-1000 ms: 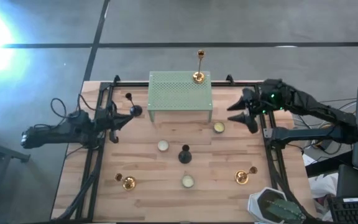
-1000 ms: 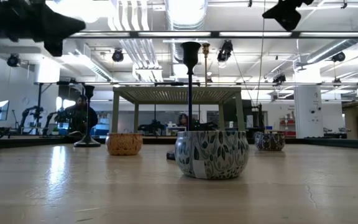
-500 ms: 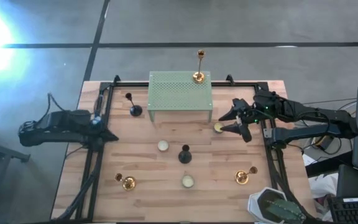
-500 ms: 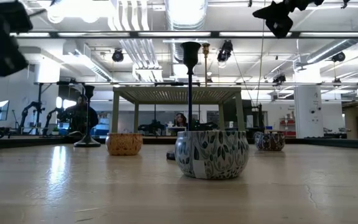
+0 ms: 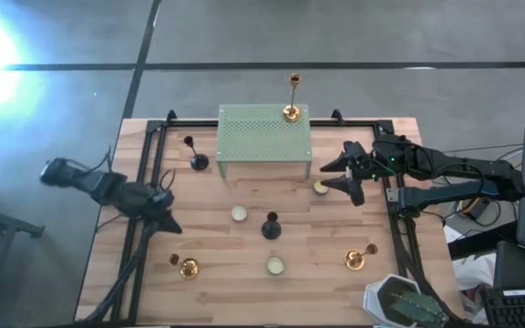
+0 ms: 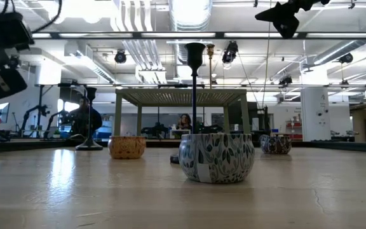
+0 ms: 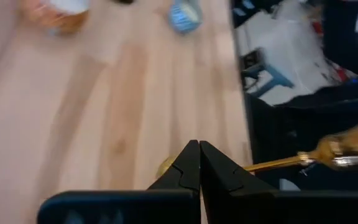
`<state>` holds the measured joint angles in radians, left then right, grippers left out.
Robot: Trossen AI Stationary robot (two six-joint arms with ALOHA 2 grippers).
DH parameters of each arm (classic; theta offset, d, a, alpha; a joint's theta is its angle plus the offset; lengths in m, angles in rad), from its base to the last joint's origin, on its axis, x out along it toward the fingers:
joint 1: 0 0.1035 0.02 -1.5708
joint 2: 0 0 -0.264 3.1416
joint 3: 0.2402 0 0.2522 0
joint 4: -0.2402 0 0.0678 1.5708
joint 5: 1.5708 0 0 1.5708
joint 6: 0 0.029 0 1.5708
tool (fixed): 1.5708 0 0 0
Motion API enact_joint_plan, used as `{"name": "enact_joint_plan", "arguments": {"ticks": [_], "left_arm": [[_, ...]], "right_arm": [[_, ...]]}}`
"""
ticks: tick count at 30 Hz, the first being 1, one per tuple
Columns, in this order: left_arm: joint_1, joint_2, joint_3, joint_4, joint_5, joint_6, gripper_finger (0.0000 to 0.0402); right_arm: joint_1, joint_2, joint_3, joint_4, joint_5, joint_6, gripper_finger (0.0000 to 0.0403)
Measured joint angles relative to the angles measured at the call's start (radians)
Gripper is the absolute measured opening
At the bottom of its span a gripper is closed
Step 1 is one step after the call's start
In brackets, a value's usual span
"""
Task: Pick & Place candle stick holders
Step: Align the left gold candle holder with the other gold candle holder on the shelf
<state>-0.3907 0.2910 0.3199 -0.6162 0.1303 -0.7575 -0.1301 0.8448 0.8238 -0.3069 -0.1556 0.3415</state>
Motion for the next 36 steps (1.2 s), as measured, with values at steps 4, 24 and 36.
{"name": "enact_joint_plan", "arguments": {"ticks": [4, 24, 36], "left_arm": [[-0.254, 0.066, 0.002, 0.022, -0.19, -0.09, 0.0002], [-1.097, 0.447, 0.005, 0.149, -1.052, -0.482, 0.0009], [-1.094, 0.556, 0.002, 0.154, -1.251, -0.504, 0.0053]], "right_arm": [[0.0, 0.0, 0.0, 0.034, 0.002, 0.0, 0.0224], [-0.001, 0.035, 0.0, 0.173, 0.071, -0.004, 0.0224], [-0.001, 0.061, 0.0, 0.221, 0.081, -0.008, 0.0224]]}}
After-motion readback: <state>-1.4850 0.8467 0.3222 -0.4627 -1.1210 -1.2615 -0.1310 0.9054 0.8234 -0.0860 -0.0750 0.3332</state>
